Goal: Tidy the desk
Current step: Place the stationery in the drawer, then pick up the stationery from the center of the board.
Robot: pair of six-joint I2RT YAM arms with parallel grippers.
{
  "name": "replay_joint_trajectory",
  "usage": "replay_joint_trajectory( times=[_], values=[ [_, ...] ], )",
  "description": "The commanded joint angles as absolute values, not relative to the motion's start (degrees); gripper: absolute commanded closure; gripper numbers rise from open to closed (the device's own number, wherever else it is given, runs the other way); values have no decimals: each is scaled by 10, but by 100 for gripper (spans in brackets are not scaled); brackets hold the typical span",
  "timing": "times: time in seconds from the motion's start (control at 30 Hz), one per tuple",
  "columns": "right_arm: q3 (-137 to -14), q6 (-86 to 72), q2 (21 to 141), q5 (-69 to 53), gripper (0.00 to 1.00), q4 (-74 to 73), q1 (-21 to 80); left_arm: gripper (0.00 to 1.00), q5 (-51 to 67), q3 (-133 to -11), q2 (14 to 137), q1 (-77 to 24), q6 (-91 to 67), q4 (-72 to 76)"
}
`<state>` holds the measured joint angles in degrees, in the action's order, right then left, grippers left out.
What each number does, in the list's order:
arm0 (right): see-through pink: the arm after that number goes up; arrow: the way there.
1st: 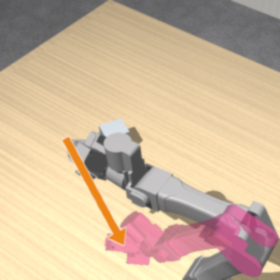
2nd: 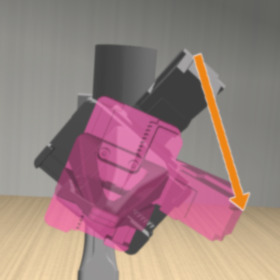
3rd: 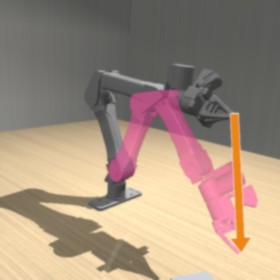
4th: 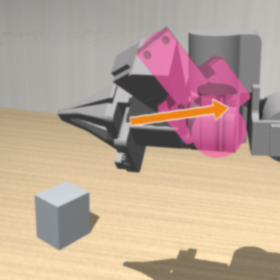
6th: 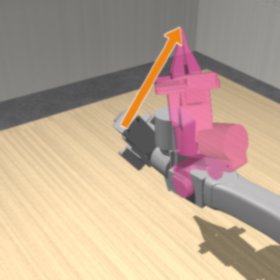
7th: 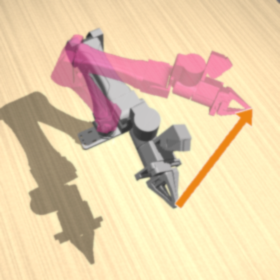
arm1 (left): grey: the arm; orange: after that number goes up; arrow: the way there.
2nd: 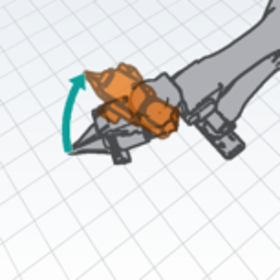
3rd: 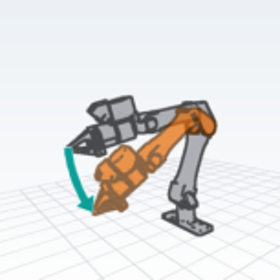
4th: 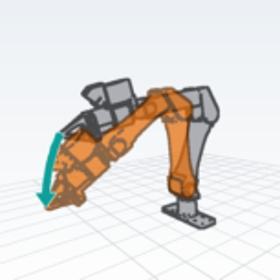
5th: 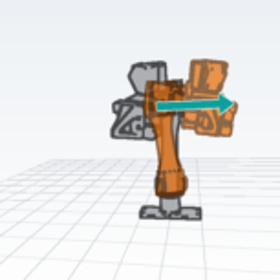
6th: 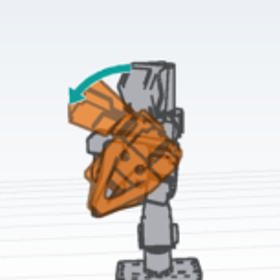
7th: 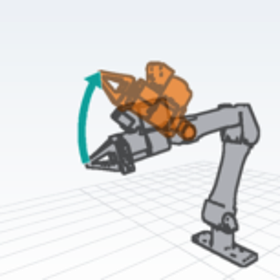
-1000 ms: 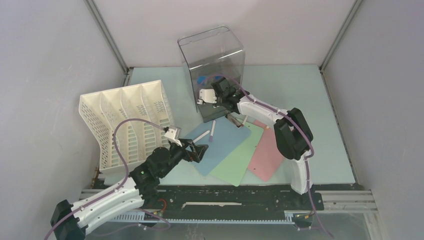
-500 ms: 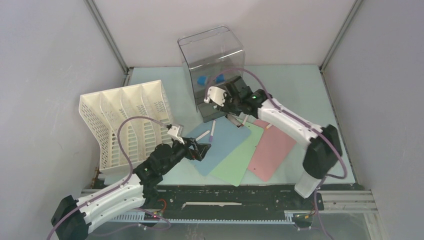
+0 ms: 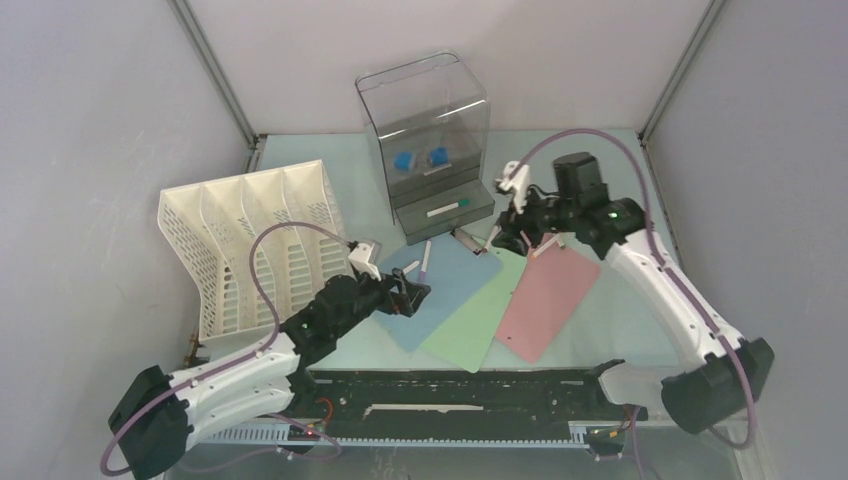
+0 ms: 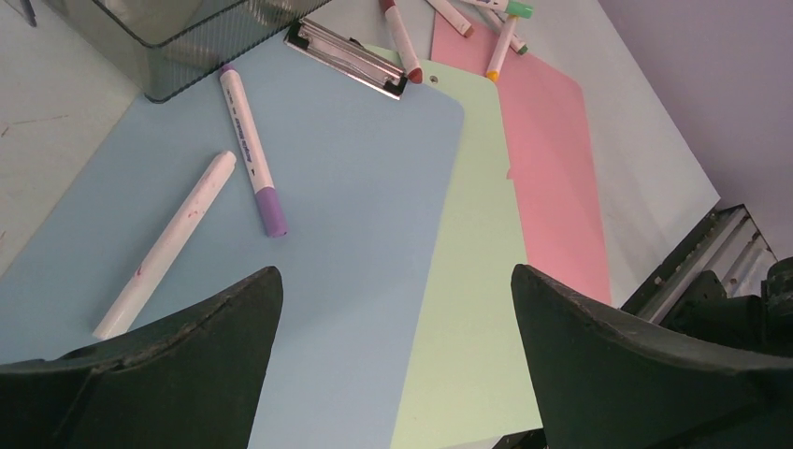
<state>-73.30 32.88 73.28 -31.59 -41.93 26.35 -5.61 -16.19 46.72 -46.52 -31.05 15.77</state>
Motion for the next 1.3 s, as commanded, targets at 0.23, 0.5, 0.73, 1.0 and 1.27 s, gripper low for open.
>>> replay_joint_trajectory(
  times=[0.23,0.5,0.73,1.0,1.27],
  values=[
    [-659,277,638,-521,35,-349,137,1,-74,-292,625,-460,-331,126],
    [-657,278,634,-555,34,-358,118,9,-83,-387,757,-460,-333,59],
    [-658,281,641,-564,34,-362,118,16,-137,-459,849,-461,-328,-26],
    [-658,282,652,-572,34,-365,118,23,-166,-505,898,-463,-312,-59],
    [-658,284,654,-573,34,-366,118,45,-189,-551,951,-463,-303,-91]
  ],
)
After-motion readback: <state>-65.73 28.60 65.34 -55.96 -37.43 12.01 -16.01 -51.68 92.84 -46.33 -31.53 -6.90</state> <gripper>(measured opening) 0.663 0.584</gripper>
